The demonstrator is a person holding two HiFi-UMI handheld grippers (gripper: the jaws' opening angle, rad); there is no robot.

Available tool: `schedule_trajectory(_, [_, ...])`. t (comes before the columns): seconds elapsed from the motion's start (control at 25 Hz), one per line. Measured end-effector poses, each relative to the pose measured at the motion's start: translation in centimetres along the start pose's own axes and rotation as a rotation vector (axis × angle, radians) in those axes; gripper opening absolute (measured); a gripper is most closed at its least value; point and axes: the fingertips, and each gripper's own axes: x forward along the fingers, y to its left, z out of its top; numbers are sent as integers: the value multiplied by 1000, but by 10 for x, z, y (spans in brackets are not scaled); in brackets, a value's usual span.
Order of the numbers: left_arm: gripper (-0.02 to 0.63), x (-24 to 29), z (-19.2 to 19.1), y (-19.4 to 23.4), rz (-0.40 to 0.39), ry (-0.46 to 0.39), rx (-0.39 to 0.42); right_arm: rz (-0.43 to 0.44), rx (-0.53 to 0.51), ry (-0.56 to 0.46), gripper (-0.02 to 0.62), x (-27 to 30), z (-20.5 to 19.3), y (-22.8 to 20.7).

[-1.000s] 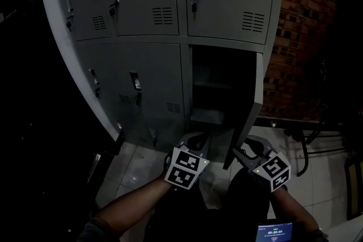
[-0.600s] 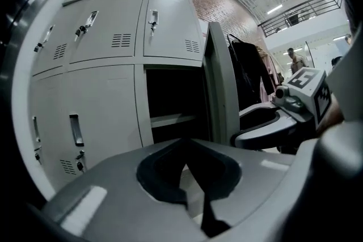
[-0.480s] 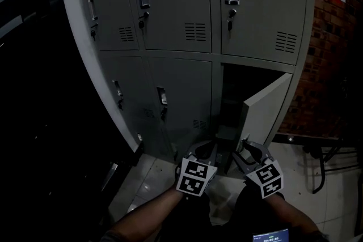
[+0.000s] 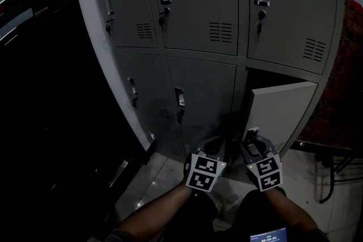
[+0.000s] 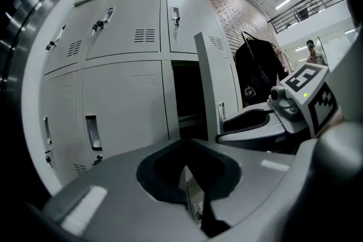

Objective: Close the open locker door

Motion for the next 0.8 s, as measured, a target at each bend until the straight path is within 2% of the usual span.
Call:
schedule_trajectory(0.24, [2, 20, 0, 18, 20, 3, -16, -27, -38, 2, 119, 32, 2, -15])
schedule_trajectory(0.32, [2, 26, 2, 24, 28, 1, -19, -44, -44, 4, 75, 41, 1, -23])
schedule_trajectory(0.4, [2, 31, 5, 30, 35, -3, -21, -55, -45, 5, 69, 51, 0, -30])
schedule_trajectory(0.8, [2, 47, 3, 51, 54, 1, -50, -125, 52, 50, 38, 94, -2, -68])
